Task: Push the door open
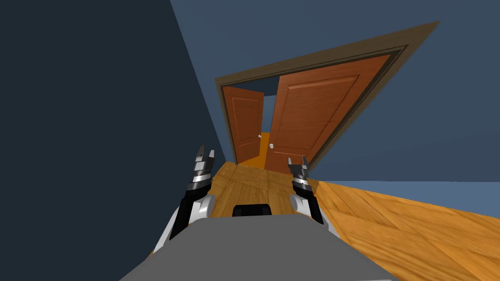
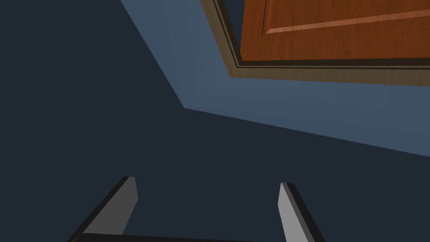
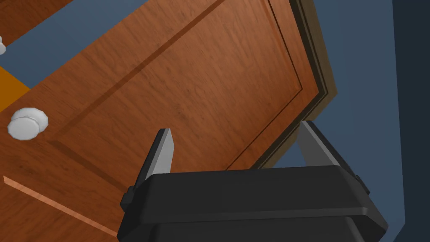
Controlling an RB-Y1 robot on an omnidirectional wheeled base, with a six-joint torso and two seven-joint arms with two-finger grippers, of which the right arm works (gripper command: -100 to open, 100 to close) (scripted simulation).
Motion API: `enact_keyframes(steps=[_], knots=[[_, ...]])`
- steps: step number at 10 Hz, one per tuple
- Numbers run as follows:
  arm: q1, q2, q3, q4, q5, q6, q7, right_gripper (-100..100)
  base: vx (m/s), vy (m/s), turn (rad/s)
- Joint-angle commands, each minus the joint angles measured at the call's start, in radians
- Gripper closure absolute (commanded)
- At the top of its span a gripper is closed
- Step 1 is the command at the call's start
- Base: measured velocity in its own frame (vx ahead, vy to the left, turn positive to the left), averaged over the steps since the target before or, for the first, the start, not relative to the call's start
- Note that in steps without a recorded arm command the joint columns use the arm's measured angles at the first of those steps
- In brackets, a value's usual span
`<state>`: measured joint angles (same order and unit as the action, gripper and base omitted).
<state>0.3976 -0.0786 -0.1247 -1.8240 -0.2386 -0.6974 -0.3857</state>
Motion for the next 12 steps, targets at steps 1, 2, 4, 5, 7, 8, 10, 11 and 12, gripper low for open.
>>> enact_keyframes(steps=[1,2,4,5,7,8,10,11,12], knots=[[-0.023,-0.002,-0.009,0.050,-0.022,-0.008,-0.037,-100,0.095,-0.083,0.179],[-0.031,-0.002,-0.012,0.077,-0.036,-0.013,-0.058,-100,0.077,-0.071,0.167],[-0.040,-0.002,-0.016,0.106,-0.049,-0.019,-0.080,-100,0.043,-0.040,0.056],[-0.049,-0.001,-0.020,0.133,-0.063,-0.024,-0.102,-100,0.062,-0.052,0.189],[-0.067,0.000,-0.028,0.188,-0.090,-0.034,-0.145,-100,0.070,-0.066,0.162],[-0.076,0.001,-0.032,0.216,-0.104,-0.040,-0.167,-100,0.069,-0.076,0.202],[-0.093,0.005,-0.040,0.271,-0.131,-0.050,-0.211,-100,0.080,-0.091,0.162],[-0.102,0.006,-0.044,0.299,-0.145,-0.055,-0.233,-100,0.083,-0.089,0.199],[-0.111,0.008,-0.048,0.322,-0.158,-0.061,-0.255,-100,0.082,-0.087,0.167]])
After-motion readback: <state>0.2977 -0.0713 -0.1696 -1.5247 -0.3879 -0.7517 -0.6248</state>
